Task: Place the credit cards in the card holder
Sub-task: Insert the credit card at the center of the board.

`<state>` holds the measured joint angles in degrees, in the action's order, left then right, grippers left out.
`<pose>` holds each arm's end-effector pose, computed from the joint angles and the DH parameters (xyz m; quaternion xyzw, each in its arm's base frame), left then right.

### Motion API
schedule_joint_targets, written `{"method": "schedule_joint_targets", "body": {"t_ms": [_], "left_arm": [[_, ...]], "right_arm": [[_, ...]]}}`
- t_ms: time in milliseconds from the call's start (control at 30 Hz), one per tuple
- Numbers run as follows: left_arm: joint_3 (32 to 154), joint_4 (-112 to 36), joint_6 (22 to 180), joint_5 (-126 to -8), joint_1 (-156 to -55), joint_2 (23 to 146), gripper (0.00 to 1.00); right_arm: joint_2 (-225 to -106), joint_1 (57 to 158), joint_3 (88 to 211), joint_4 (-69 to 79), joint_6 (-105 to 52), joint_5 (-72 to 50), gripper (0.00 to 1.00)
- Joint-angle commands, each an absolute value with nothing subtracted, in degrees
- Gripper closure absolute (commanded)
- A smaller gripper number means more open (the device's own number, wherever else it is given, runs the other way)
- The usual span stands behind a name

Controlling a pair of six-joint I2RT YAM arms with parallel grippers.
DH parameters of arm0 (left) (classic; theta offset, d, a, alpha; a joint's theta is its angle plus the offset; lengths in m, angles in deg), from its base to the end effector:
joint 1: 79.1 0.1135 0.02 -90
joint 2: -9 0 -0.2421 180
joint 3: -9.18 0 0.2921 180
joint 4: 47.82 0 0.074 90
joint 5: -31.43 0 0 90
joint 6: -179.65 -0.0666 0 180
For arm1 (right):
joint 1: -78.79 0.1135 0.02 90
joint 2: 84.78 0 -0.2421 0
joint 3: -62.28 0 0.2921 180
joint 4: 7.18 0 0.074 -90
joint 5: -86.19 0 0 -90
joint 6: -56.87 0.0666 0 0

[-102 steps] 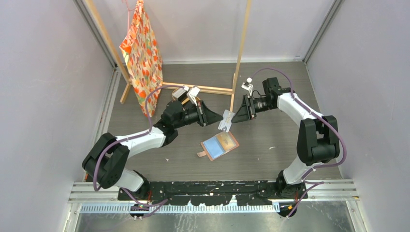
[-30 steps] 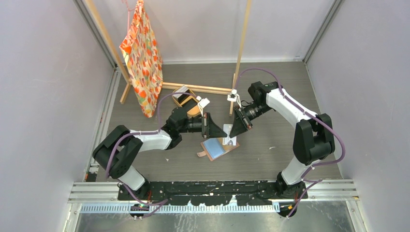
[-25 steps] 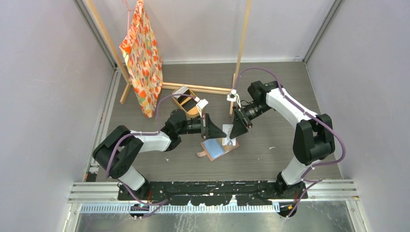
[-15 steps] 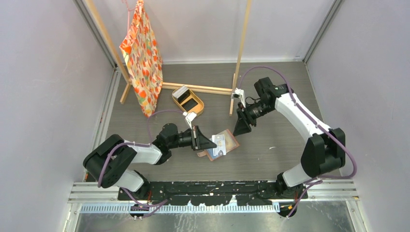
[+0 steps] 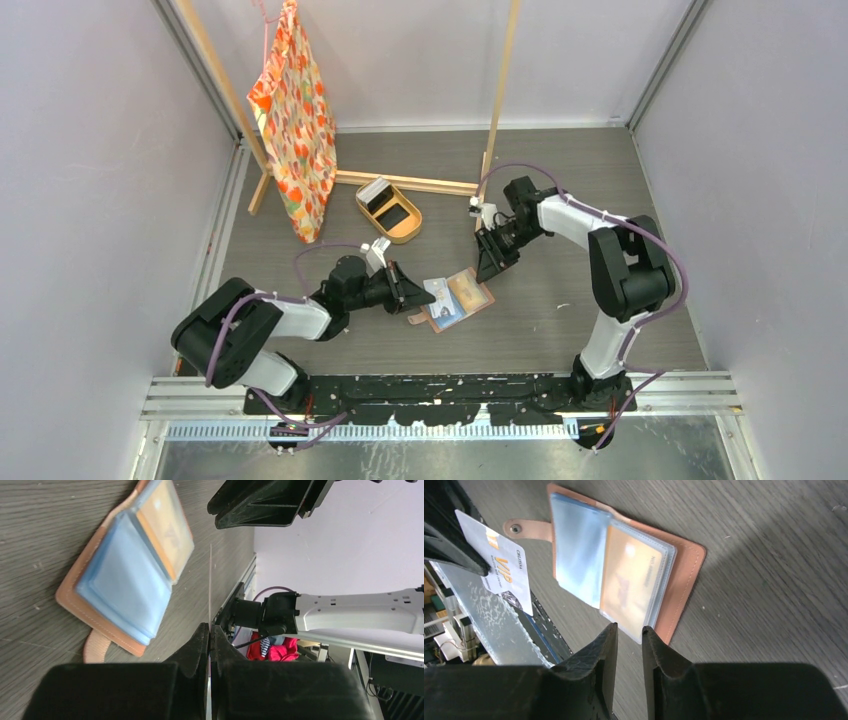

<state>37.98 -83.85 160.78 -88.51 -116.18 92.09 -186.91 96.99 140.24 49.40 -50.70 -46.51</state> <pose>0.2085 -0.1992 0.0754 -0.0845 0.7929 -0.5813 0.1623 0.3252 0.1544 0.1092 -0.3130 0.8745 0.3633 0.0731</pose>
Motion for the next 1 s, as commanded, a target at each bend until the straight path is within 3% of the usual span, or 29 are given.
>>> {"method": "schedule_joint_targets", "body": {"t_ms": [0, 567, 967], "left_arm": [[39.86, -81.80, 161.72, -86.41, -116.33, 92.94, 1.00], [42.18, -90.51, 165.70, -91.95, -116.56, 107.49, 1.00], [42.03, -94.59, 166.02, -92.48, -116.66, 108.54, 1.00]], "right_arm": [[-187.86, 97.86, 142.35, 45.98, -45.96, -43.21, 0.70], [-192.65, 98.48, 143.87, 47.97, -46.03, -41.60, 0.66], [-195.45, 99.24, 145.05, 49.88, -46.71, -39.82, 0.67]]}}
